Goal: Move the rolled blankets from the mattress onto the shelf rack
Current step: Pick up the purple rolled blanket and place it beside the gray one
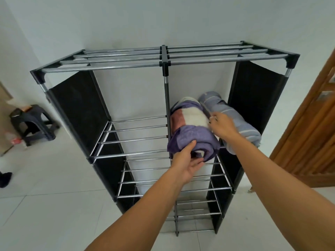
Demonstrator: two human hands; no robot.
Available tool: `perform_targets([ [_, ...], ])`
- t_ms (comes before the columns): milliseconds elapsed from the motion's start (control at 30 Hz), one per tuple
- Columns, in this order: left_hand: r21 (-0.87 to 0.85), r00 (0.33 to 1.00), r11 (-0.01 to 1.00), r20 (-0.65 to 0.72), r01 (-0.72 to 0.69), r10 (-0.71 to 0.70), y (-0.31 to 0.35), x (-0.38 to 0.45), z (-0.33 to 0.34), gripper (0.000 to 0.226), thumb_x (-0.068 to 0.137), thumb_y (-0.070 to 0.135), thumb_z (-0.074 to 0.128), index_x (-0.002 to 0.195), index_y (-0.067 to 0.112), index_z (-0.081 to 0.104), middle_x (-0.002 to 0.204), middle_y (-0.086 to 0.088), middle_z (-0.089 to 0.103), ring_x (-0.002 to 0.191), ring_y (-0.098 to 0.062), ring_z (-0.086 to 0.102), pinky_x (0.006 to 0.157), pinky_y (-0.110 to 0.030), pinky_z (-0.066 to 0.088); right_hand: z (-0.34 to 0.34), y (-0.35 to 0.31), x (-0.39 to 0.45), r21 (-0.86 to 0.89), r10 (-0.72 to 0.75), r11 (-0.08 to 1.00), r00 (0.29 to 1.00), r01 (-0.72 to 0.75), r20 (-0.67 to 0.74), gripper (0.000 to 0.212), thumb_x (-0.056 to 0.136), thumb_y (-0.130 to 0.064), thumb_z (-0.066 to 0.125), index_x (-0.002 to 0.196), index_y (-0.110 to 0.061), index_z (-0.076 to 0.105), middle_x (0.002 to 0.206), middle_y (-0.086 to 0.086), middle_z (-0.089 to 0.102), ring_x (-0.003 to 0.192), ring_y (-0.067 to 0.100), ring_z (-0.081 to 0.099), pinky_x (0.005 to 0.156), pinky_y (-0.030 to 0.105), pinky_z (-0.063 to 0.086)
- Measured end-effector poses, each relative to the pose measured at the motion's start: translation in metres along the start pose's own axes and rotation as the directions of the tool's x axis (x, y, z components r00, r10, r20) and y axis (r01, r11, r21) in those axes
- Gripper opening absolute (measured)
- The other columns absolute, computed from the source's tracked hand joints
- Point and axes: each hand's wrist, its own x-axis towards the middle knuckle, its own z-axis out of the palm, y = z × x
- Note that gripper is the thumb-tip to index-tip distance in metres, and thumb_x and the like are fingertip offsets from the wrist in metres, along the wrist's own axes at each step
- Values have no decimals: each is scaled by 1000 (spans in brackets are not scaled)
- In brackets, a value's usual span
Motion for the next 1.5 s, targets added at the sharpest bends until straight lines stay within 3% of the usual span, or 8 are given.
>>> perform_targets([
  [100, 41, 1000, 999, -8, 9, -8, 10, 7, 10, 20, 90, 30, 63, 87, 15, 50, 85, -14, 56, 77, -26, 61, 91, -42, 48, -10, 4, -3, -14, 38, 999, 999, -38, -1, 42, 95, -12, 46, 135, 2, 48, 135, 26, 54, 126, 39, 48, 102, 38, 37],
  [267, 80, 999, 996, -4, 37, -36, 8, 15, 9, 22, 89, 33, 64, 94, 15, 52, 87, -13, 58, 82, -27, 63, 90, -45, 49, -26, -1, -5, -142, -110, 985, 989, 95, -99, 48, 87, -11, 55, 134, -3, 51, 139, 22, 48, 127, 38, 46, 105, 40, 36],
  [433, 108, 997, 992, -3, 71, -71, -1, 11, 4, 22, 90, 35, 61, 88, 16, 52, 89, -14, 59, 94, -31, 62, 92, -44, 47, -43, 20, -6, -353, 206, 922, 974, -161, 95, 72, 83, -37, 62, 145, -16, 31, 138, 18, 41, 122, 43, 47, 101, 52, 42],
  [600, 129, 998, 990, -33, 54, -51, 9, 10, 16, 23, 90, 34, 62, 85, 15, 49, 86, -14, 57, 77, -26, 62, 92, -45, 48, -33, 14, -4, -397, 192, 906, 979, -148, 73, 75, 84, -42, 59, 144, -10, 26, 130, 20, 50, 114, 40, 54, 84, 44, 47],
  [733, 123, 998, 991, -57, 45, -38, 13, 15, 12, 23, 91, 34, 61, 86, 15, 50, 86, -13, 57, 86, -29, 64, 89, -45, 49, -33, 19, -2, -336, 211, 922, 977, -192, 19, 67, 88, -42, 55, 141, -8, 32, 127, 20, 53, 112, 39, 55, 77, 39, 41],
  [867, 142, 997, 988, -60, 64, -56, 7, 17, 6, 20, 92, 37, 58, 88, 18, 51, 89, -13, 59, 99, -30, 61, 92, -47, 46, -35, 32, -9, -259, 246, 934, 969, -245, -30, 73, 89, -53, 49, 146, -13, 27, 135, 20, 47, 119, 41, 51, 89, 44, 44],
  [1233, 267, 996, 963, -80, -18, 41, 12, 1, 8, 18, 93, 37, 54, 86, 20, 55, 85, -8, 60, 77, -22, 63, 84, -42, 47, -32, 40, -25, -131, 211, 970, 976, -203, 51, 80, 89, -58, 44, 152, -22, 13, 150, 20, 28, 132, 43, 35, 106, 52, 37],
  [1500, 276, 991, 959, -94, -70, 99, -6, -21, 4, 30, 90, 48, 55, 96, 18, 55, 96, -7, 63, 80, -20, 63, 74, -36, 49, -65, 51, -67, 23, 160, 987, 987, -160, -7, 67, 90, -40, 56, 146, -12, 33, 144, 19, 40, 127, 37, 45, 96, 41, 42],
])
